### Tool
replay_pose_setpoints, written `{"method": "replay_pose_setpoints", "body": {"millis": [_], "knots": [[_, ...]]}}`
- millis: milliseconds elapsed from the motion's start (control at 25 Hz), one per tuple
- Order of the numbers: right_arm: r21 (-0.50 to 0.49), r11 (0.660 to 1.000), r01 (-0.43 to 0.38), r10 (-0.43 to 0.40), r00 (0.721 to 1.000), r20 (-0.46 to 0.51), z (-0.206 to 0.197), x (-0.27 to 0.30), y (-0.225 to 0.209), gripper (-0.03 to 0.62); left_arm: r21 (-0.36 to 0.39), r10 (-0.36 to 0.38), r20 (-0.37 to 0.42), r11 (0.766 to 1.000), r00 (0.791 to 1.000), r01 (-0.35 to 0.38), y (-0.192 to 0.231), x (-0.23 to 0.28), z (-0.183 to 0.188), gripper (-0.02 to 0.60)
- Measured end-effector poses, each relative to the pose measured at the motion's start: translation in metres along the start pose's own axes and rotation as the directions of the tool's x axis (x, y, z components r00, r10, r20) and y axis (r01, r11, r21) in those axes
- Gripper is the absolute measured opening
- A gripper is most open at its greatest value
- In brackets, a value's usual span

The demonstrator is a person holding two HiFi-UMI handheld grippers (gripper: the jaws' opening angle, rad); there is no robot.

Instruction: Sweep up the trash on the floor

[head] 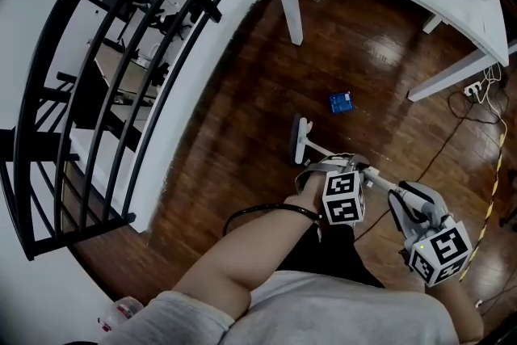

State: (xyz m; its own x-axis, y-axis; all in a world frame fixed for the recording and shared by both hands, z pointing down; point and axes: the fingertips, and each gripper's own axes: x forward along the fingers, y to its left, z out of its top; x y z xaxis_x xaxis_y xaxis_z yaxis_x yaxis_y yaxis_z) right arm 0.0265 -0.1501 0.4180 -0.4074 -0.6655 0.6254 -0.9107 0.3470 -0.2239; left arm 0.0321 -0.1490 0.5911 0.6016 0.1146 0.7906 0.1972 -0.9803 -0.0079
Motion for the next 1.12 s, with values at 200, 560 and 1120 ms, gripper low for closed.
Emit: {"method": "replay_pose_setpoints", "body": {"millis": [200, 560, 1120], "knots": [[-0.035, 0.999, 0.012, -0.013, 0.999, -0.032, -0.031, -0.044, -0.020, 0.103, -0.008, -0.007, 0.029, 1.000, 1.000, 0.007, -0.036, 0.028, 0.039, 0.089], [-0.053, 0.999, 0.011, -0.012, 1.000, -0.015, -0.059, -0.109, -0.056, 0.104, -0.038, 0.018, 0.099, 0.999, 0.995, -0.014, -0.075, 0.064, 0.104, 0.089], [-0.078, 0.994, -0.074, 0.079, 0.995, 0.063, -0.077, -0.146, -0.054, 0.107, 0.003, 0.047, 0.061, 0.999, 0.997, -0.047, -0.105, 0.072, 0.127, 0.086]]}}
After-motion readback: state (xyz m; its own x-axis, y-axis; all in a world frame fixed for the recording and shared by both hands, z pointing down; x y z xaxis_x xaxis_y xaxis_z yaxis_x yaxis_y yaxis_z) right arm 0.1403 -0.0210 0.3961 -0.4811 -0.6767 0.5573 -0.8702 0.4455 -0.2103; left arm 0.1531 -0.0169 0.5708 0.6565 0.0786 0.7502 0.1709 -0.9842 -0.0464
